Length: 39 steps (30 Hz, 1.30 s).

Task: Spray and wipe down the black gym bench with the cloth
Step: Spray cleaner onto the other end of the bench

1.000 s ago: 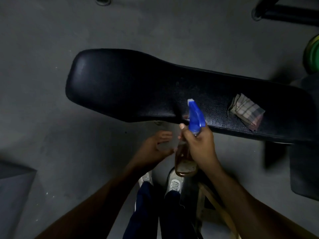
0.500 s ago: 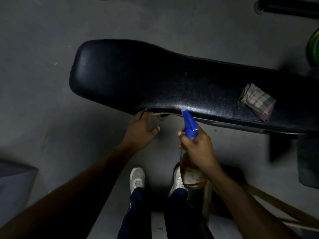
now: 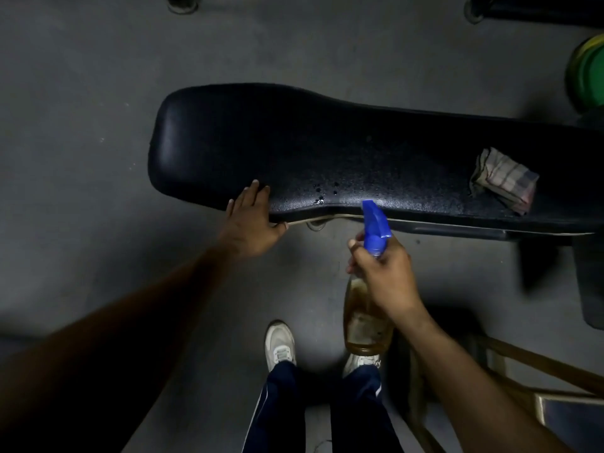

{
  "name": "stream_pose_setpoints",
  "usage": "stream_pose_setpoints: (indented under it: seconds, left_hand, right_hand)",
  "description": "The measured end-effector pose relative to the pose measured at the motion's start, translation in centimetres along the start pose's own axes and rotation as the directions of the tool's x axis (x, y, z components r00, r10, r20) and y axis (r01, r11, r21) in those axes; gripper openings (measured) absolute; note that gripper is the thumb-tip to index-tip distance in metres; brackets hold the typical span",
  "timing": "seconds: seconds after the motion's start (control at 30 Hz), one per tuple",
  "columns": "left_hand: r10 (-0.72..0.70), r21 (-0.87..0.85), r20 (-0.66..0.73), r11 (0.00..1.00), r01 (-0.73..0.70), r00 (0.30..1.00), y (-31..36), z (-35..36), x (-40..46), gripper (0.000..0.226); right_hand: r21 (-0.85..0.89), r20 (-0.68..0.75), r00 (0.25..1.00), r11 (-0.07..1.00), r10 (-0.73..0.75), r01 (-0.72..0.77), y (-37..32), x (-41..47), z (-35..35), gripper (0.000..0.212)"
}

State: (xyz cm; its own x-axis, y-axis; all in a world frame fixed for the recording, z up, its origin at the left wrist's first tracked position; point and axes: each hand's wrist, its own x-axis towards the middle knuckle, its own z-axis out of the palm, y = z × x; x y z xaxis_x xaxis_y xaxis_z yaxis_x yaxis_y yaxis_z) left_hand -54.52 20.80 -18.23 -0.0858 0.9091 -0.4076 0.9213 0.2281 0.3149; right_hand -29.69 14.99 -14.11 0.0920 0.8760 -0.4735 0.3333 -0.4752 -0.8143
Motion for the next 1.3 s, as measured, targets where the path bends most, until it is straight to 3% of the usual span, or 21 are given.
stream_pose_setpoints:
  seconds: [0.23,0.4,0.5,0.67,0.87,0.97,1.07,1.2,1.3]
  left_hand:
    - [-0.01,0.105,0.053,0.995,0.005,0.999,-2.3,-0.8,1.5,0.093]
    - [0.036,0.206,0.047,0.978,-0.045,0.998,-3.1,-1.5,1.9,0.094]
    - [0.008,0.205,0.035,0.979,-0.015,0.999,-3.8,-2.1,2.7,0.095]
    - [-0.039,0.207,0.177,0.978,0.001,0.983,-4.7,-3.4,3.6,0.098]
    - [-0.056,0.161,0.232,0.987,0.019,0.971,-4.4,-4.0,3.9,0.103]
    - [-0.053,0.108,0.229,0.994,0.029,0.972,-4.5,-3.6,4.0,0.108]
    - [-0.045,0.058,0.229,0.998,0.032,0.972,-4.8,-3.0,3.8,0.11]
    - [-0.055,0.098,0.245,0.995,0.031,0.968,-4.6,-2.9,3.5,0.106]
    - [-0.079,0.13,0.263,0.99,0.045,0.962,-4.1,-3.2,3.6,0.106]
  right_hand:
    - [0.012,-0.143,0.99,1.0,-0.009,0.011,-1.8,1.1,-1.1,0.013]
    - [0.049,-0.11,0.993,0.998,-0.031,0.037,-3.3,2.0,1.0,0.027]
    - [0.057,-0.062,0.996,0.997,-0.056,0.06,-4.5,2.6,3.0,0.041]
    - [0.028,0.01,0.997,0.997,-0.076,0.075,-5.0,3.3,5.7,0.035]
    - [0.047,-0.095,0.994,0.997,-0.061,0.066,-6.2,4.8,4.6,0.011]
    - [0.02,-0.161,0.983,0.996,-0.083,0.088,-6.9,6.1,3.2,0.015]
    - [-0.028,-0.139,0.986,0.995,-0.097,0.094,-7.8,7.6,2.4,0.025]
    - [-0.069,-0.069,0.987,0.988,-0.145,0.14,-9.0,8.9,2.8,0.011]
    - [-0.101,0.013,0.986,0.981,-0.168,0.168,-9.5,9.4,3.7,0.022]
